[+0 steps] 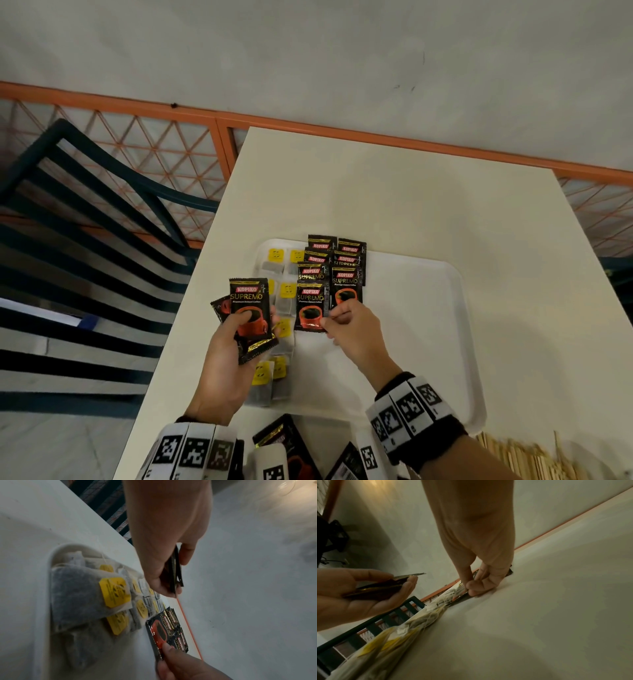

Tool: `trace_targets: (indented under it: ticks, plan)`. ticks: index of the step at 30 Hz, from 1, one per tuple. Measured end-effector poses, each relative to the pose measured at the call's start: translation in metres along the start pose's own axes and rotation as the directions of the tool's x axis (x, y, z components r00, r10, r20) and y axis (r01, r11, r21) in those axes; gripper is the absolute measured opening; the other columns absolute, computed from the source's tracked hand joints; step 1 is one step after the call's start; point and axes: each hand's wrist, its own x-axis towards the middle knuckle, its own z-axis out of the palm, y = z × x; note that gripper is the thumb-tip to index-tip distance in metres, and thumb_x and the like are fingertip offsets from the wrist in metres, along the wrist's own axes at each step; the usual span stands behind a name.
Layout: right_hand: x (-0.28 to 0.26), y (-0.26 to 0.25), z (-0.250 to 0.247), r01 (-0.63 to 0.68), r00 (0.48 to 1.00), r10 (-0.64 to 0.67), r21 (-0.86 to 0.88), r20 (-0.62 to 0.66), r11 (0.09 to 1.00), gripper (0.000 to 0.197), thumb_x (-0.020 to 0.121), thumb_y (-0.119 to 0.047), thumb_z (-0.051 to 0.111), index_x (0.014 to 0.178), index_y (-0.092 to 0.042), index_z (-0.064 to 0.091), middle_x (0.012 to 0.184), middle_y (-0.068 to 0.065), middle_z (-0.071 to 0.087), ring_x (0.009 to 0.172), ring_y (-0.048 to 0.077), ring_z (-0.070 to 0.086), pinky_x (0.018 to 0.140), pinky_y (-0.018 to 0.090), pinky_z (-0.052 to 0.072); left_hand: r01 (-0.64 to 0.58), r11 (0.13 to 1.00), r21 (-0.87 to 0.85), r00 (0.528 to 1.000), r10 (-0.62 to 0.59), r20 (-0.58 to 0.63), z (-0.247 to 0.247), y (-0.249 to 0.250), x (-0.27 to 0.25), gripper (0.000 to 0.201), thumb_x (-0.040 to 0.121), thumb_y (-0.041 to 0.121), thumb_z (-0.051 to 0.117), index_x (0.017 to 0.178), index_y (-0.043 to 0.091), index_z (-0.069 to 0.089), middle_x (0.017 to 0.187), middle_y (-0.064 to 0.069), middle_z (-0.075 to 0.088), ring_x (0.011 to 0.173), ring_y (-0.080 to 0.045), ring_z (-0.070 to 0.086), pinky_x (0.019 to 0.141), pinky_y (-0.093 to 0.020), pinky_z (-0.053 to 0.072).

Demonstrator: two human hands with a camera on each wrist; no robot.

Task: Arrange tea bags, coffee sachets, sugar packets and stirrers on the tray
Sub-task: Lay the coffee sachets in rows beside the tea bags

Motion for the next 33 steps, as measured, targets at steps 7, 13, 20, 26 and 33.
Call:
trace_targets:
  ticks: [7, 13, 20, 26, 33]
  plan:
    - [-0.001, 0.002, 0.0, 0.044, 0.999, -0.046, -0.073, -0.028, 0.996, 0.013, 0.082, -0.017, 0.068, 0.083, -0.015, 0.056, 0.071, -0.003, 0.059, 0.065, 0.013, 0.057, 0.062, 0.022, 0.049, -0.048, 0.975, 0.216, 0.997, 0.06, -0.048, 0.007, -0.009, 0.0, 0.02, 0.089, 0.004, 0.052, 0.105, 0.013, 0.06, 0.082, -0.004, 0.072, 0.077, -0.017, 0.069, 0.062, -0.028, 0.053]
    - [-0.019, -0.021, -0.009, 0.111, 0.979, -0.119, 0.058, 0.163, 0.992, 0.018, 0.091, -0.034, 0.054, 0.095, -0.018, 0.06, 0.074, -0.006, 0.061, 0.065, 0.005, 0.057, 0.054, 0.012, 0.043, -0.099, 0.938, 0.334, 0.995, 0.088, 0.048, 0.021, -0.02, -0.003, 0.021, 0.082, 0.003, 0.06, 0.099, 0.015, 0.063, 0.08, -0.001, 0.074, 0.075, -0.014, 0.071, 0.064, -0.025, 0.054]
    - [-0.024, -0.026, -0.018, 0.103, 0.965, -0.143, 0.184, 0.219, 0.977, 0.004, 0.088, -0.019, 0.06, 0.085, -0.022, 0.061, 0.078, -0.006, 0.06, 0.067, 0.006, 0.055, 0.057, 0.017, 0.049, -0.032, 0.946, 0.324, 0.998, 0.011, 0.066, 0.031, -0.029, -0.001, 0.017, 0.084, 0.011, 0.06, 0.1, 0.013, 0.066, 0.089, -0.009, 0.073, 0.083, -0.022, 0.07, 0.071, -0.032, 0.053]
    - [-0.015, -0.015, -0.035, 0.039, 0.971, -0.067, 0.125, 0.228, 0.991, 0.012, 0.093, -0.01, 0.05, 0.094, -0.01, 0.062, 0.094, 0.008, 0.062, 0.068, 0.01, 0.055, 0.061, 0.016, 0.049, 0.057, 0.957, 0.285, 0.998, -0.065, 0.02, 0.026, -0.029, 0.001, 0.022, 0.09, 0.004, 0.049, 0.109, 0.008, 0.06, 0.094, -0.013, 0.069, 0.079, -0.021, 0.067, 0.065, -0.029, 0.052]
    - [0.004, 0.005, -0.044, -0.072, 0.996, 0.078, 0.12, -0.043, 0.99, 0.014, 0.086, -0.011, 0.063, 0.099, -0.009, 0.059, 0.083, 0.005, 0.063, 0.061, 0.012, 0.055, 0.058, 0.02, 0.047, 0.059, 0.96, 0.273, 0.998, -0.057, -0.014, 0.015, -0.029, 0.002, 0.027, 0.091, 0.007, 0.051, 0.117, 0.009, 0.057, 0.109, -0.019, 0.067, 0.092, -0.027, 0.065, 0.058, -0.024, 0.054]
